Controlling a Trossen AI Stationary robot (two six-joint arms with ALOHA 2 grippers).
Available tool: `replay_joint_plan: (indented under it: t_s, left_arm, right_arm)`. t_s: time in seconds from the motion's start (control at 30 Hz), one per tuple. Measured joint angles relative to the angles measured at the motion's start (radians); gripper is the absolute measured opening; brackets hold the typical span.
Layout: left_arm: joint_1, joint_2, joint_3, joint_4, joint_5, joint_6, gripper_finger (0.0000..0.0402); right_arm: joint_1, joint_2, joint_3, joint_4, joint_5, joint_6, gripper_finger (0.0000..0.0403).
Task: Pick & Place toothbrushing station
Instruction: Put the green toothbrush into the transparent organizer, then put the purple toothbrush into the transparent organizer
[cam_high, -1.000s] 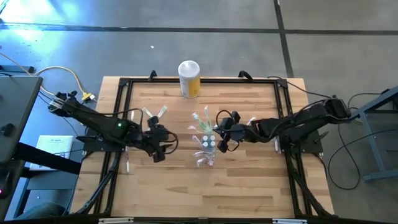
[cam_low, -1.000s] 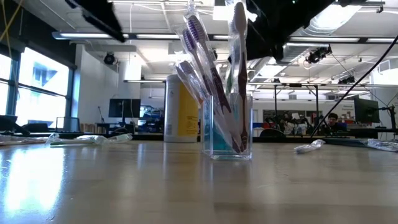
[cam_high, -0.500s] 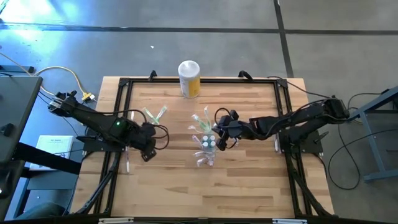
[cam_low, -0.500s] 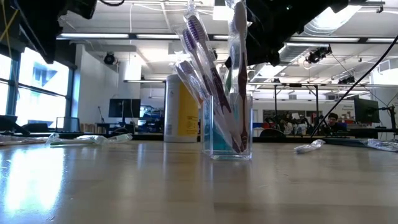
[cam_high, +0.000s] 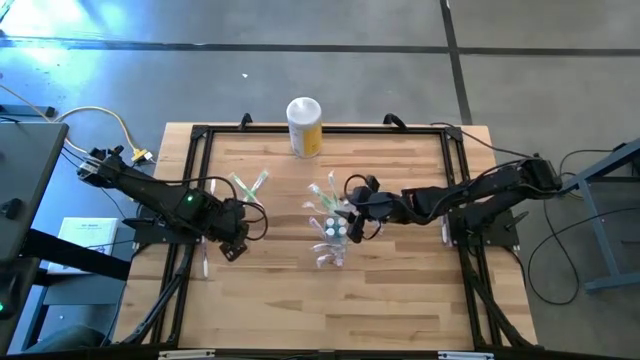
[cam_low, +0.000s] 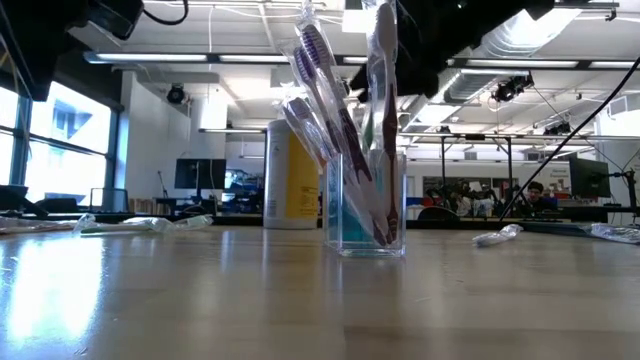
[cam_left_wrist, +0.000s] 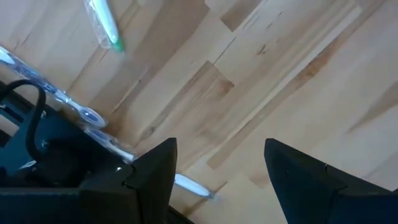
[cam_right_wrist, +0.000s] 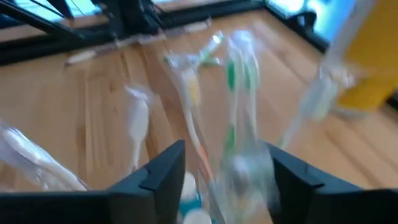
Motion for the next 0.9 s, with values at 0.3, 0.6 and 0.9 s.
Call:
replay_joint_plan:
  t_s: [0.3, 0.6, 0.9]
  left_arm:
    - [0.000, 0.000, 0.000, -0.002, 0.035, -0.035, 0.0234]
    - [-0.044, 0.006, -0.131, -0.055, 0.120, -0.407, 0.0234]
    - [-0.160, 0.006, -0.320, 0.122, 0.292, -0.652, 0.0234]
  right_arm:
    - [0.037, 0.000, 0.000, 0.186, 0.003, -0.286, 0.0222]
    - [0.120, 0.000, 0.000, 0.266, 0.092, -0.434, 0.0223]
    - [0.162, 0.000, 0.000, 0.267, 0.115, -0.444, 0.0223]
